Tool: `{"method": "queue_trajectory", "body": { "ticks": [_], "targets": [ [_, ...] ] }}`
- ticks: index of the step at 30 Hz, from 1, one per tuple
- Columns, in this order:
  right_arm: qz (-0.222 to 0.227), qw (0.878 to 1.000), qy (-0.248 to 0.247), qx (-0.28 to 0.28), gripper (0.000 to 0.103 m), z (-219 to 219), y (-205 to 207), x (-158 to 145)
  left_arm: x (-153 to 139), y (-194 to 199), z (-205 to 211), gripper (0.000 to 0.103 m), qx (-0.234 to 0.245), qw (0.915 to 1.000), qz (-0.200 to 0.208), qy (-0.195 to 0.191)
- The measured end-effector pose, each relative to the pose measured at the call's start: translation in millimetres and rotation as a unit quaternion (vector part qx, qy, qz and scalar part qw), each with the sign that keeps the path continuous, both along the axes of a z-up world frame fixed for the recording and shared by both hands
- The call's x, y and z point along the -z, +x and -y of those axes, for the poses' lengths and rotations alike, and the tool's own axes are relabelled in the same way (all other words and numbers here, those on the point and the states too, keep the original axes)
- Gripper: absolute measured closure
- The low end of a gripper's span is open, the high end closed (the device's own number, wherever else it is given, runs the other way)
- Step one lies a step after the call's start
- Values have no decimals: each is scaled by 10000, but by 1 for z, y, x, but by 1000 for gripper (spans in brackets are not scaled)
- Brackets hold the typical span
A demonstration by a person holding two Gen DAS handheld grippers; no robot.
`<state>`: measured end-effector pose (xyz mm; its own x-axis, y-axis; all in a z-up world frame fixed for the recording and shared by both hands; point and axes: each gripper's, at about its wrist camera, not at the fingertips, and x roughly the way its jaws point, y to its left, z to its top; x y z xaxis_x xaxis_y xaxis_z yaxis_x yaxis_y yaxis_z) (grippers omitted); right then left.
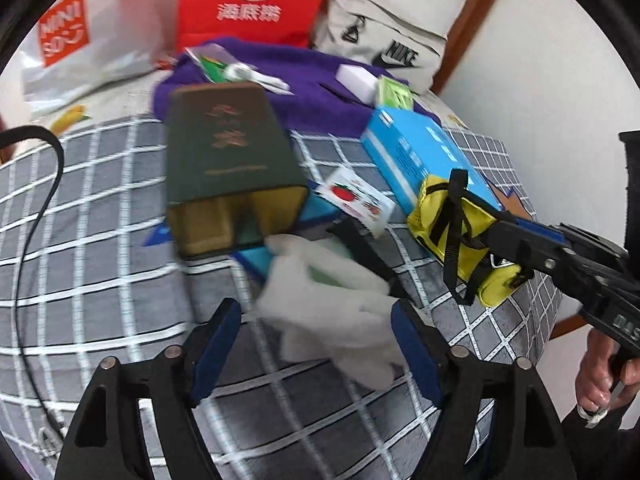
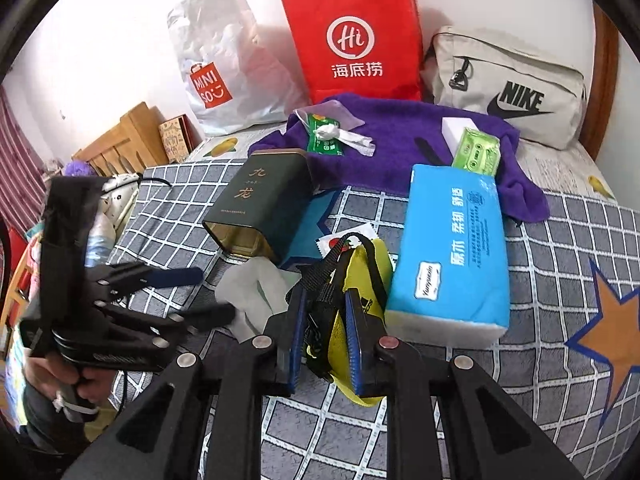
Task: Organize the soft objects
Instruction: 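Lift the yellow pouch with the right tool while the left tool grasps the second white glove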
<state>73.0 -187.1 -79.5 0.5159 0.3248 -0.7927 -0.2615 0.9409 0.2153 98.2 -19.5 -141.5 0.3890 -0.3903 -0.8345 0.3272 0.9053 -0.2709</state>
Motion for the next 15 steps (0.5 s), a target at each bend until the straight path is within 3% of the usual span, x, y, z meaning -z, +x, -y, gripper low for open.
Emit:
{"method": "queue_trajectory", "body": {
  "ticks": [6, 8, 11, 15],
  "targets": [
    [-2, 10000, 71, -68, 84, 7, -7, -2, 15, 8, 17, 25, -62, 9993, 13, 366],
    [-12, 9999, 71, -112, 84, 8, -9, -1, 16, 8, 15, 42, -67, 9997, 36, 223],
    [-51, 9999, 91, -121, 84, 9, -12, 1, 17, 6, 12, 56, -135, 9999, 90, 55],
    [-99, 9998, 148, -103, 84, 11, -13, 3, 20, 4, 5, 59, -194, 9994, 228, -196]
  ]
}}
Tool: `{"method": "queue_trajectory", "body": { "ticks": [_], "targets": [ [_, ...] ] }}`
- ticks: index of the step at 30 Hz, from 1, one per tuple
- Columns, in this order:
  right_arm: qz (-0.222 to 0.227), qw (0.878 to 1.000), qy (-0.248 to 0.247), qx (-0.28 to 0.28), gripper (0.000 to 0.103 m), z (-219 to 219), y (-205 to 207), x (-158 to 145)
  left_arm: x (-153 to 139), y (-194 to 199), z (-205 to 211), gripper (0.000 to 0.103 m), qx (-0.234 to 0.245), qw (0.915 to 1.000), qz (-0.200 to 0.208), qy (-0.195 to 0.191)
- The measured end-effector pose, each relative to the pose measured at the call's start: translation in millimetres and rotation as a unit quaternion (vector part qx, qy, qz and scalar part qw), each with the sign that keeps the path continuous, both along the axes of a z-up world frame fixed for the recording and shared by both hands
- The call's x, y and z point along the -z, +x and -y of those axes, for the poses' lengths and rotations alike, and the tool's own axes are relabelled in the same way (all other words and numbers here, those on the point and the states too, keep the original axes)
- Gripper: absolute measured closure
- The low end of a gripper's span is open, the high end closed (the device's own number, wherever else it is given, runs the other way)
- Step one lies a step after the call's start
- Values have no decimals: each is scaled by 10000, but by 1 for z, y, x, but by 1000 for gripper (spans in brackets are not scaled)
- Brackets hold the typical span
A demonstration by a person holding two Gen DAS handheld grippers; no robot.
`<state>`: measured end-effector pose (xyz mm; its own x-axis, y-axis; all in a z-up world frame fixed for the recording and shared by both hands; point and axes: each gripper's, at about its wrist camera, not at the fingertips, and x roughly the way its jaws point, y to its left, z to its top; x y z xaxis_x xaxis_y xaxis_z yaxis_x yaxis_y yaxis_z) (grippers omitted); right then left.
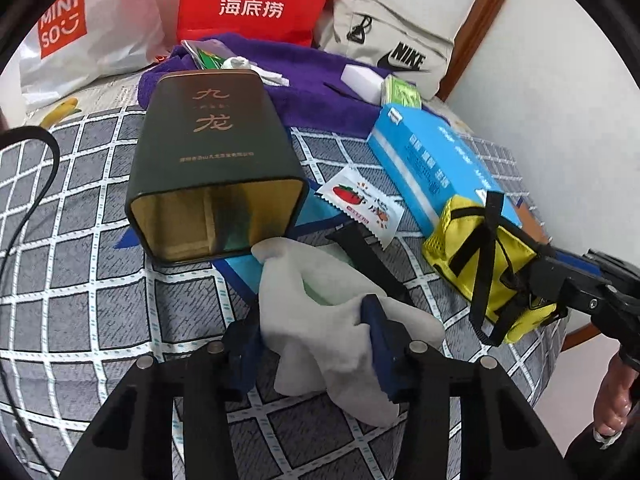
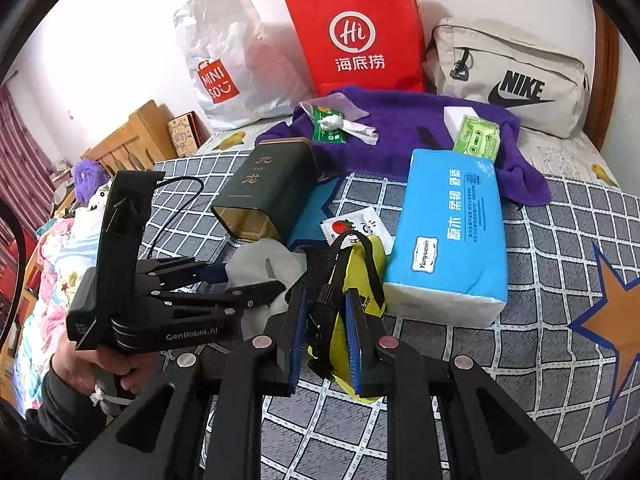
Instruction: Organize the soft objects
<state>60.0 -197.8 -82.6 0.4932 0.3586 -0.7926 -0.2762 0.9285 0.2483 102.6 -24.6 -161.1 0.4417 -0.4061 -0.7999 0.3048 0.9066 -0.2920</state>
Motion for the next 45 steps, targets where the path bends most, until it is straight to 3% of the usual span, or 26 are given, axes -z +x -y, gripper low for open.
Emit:
{"method": "queue_trajectory", "body": {
  "ticks": [6, 12, 18, 20, 26, 33, 45],
  "targets": [
    [-45, 10000, 25, 11, 84, 1, 0, 1, 4, -1, -15, 59, -102, 9982, -55, -585],
    [-48, 10000, 19, 6, 84, 0, 0, 0, 6, 5, -24, 59, -152, 9942, -491, -941],
    [-42, 10000, 2, -23, 84, -3, -1, 0, 4, 6, -17, 60, -173, 9957, -429, -802],
    [-32, 10000, 2, -28, 84, -3, -2, -1, 1, 5, -20, 74, -216, 9955, -373, -842],
    [30, 10000, 2, -44, 84, -2, -6, -8, -39, -8, -43, 82, -354, 9967, 142, -712],
    [40, 10000, -4, -27, 84, -5, -8, -9, -78, -19, -73, 86, -549, 9951, 604, -553],
    [245, 9996, 161, -46, 84, -1, -19, -30, -98, -23, -84, 86, -506, 9923, 746, -853]
  ]
}}
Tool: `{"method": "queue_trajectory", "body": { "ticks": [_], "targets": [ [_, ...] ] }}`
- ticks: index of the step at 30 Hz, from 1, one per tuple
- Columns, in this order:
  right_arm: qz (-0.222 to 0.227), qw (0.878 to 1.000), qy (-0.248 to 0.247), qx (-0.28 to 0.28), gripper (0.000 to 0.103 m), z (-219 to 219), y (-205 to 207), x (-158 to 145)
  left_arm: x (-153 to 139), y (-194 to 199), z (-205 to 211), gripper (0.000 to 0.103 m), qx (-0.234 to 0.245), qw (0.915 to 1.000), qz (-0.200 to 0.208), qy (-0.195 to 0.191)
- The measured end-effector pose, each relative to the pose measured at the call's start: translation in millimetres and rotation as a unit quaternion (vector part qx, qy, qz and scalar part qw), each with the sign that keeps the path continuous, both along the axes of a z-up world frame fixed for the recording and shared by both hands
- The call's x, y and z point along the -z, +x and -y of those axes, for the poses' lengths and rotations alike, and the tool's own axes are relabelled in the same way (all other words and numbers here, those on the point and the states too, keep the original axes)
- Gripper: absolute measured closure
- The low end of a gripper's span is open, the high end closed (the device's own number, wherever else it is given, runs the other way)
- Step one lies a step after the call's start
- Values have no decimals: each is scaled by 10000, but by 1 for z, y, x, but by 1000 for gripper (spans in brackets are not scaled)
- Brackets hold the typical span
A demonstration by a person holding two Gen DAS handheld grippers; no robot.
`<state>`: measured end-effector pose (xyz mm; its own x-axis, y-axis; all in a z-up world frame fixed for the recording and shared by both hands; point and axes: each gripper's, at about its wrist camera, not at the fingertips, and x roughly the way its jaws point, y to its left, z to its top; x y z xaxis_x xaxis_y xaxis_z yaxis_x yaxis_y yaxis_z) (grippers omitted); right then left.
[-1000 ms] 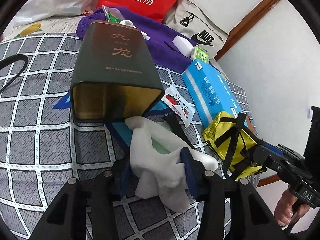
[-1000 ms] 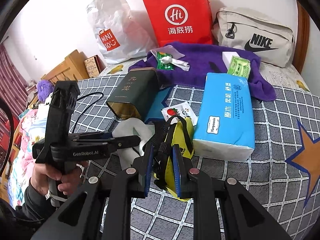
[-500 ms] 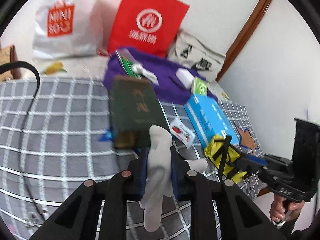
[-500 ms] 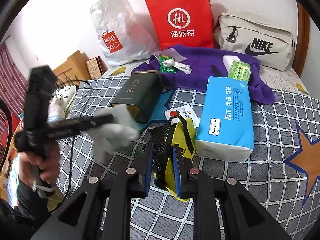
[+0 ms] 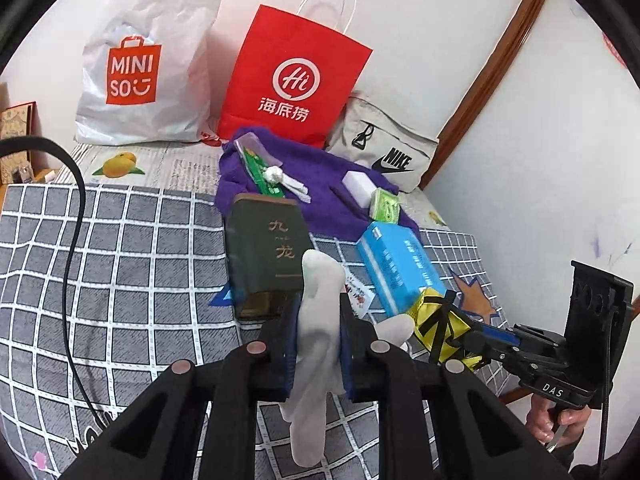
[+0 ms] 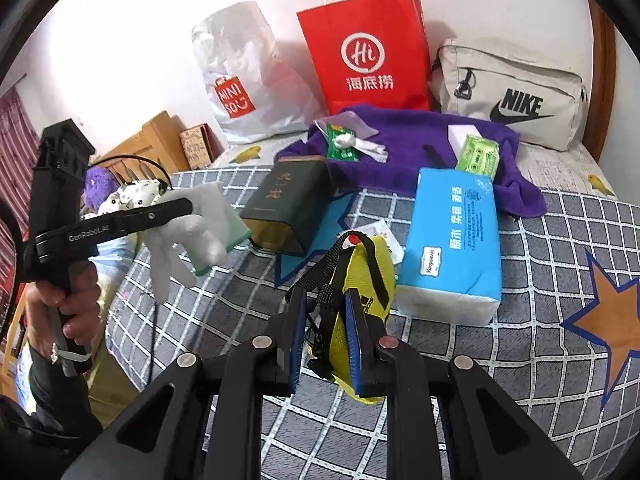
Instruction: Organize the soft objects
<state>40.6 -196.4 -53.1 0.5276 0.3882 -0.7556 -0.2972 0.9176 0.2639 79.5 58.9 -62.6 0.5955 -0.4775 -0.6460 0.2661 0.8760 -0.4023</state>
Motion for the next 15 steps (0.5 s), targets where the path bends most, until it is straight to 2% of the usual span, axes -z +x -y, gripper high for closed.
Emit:
{"method": "queue_trajectory", "body": {
  "ticks": [7, 15],
  "targets": [
    [208, 9997, 100, 23, 84, 5, 4, -15, -16, 9, -1, 86, -151, 9987, 211, 434],
    [429, 9989, -45, 176, 84, 15, 26, -30, -36, 29, -16, 86, -308, 9984, 392, 278]
  ]
}}
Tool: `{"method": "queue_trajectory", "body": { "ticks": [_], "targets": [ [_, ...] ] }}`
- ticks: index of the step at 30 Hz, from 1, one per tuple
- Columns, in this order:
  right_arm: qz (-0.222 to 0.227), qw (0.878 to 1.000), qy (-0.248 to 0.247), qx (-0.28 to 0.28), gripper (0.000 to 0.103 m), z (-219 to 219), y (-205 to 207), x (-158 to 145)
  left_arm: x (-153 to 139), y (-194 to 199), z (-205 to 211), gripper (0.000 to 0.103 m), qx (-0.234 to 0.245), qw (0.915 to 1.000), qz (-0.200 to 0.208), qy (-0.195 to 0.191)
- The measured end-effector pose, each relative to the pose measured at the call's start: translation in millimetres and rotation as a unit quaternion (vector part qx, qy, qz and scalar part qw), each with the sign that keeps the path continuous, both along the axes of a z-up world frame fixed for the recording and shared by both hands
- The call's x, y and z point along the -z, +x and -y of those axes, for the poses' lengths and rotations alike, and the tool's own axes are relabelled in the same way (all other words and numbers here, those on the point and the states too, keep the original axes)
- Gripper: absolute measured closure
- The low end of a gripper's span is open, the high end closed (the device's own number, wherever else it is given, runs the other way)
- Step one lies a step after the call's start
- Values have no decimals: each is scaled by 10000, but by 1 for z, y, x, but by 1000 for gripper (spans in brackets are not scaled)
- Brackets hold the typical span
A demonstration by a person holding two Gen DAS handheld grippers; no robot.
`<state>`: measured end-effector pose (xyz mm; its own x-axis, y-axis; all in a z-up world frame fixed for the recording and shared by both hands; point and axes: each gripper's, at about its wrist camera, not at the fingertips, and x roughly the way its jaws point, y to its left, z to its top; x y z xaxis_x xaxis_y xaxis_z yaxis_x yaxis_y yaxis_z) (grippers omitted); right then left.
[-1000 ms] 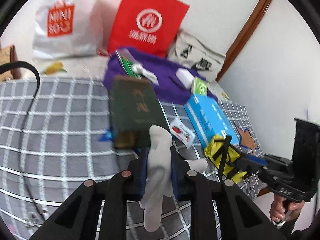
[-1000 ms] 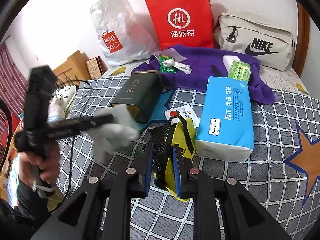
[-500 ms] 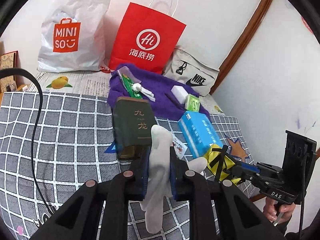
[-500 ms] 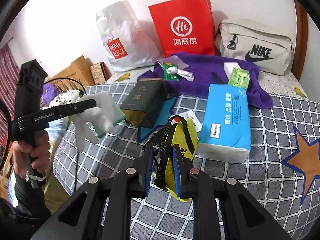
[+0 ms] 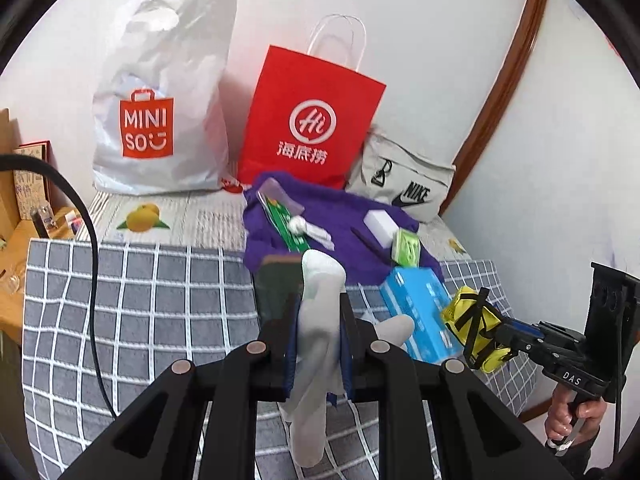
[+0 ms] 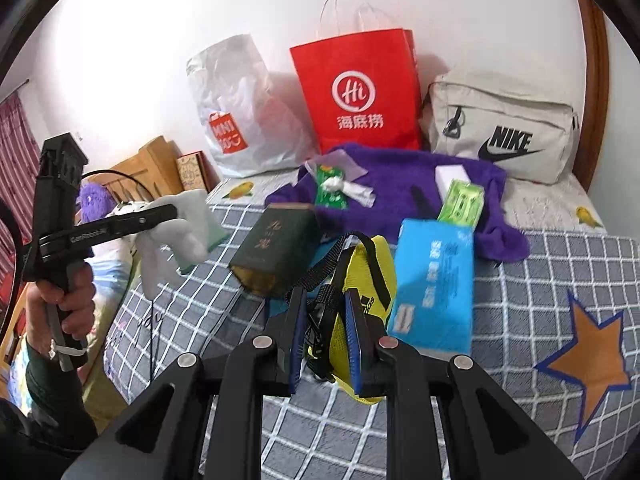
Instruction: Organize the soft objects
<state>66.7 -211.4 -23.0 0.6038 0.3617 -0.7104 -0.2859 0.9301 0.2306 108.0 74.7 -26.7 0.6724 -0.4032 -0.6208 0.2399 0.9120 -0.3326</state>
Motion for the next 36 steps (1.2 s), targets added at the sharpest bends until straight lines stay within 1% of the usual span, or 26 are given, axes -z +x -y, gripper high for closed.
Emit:
{"method": "queue_trajectory", "body": {
  "ticks": [5, 11, 19, 22, 26, 30, 36],
  "targets": [
    [141, 9998, -86, 83, 84, 5, 21, -8, -1, 21, -1, 86, -104, 9999, 17, 56],
    [216, 9995, -178, 148, 85, 10, 48, -11, 4, 46, 1, 86, -84, 9999, -44, 48],
    [179, 9991, -207, 312, 85, 22, 88, -11, 5, 75, 10, 86, 40, 9999, -98, 69],
    [187, 9988, -258, 359, 85, 23, 102, -12, 6, 87, 13, 86, 19, 9999, -108, 102],
    [183, 9984, -347, 397, 85, 24, 115, -9, 9, 98, 16, 86, -51, 9998, -93, 163],
    [146, 9983, -396, 412, 85, 24, 126, -5, 14, 109, 17, 86, -13, 9999, -131, 111],
    [108, 9980, -459, 416, 85, 22, 144, 0, 19, 123, 20, 86, -31, 9996, -134, 251]
  ]
}}
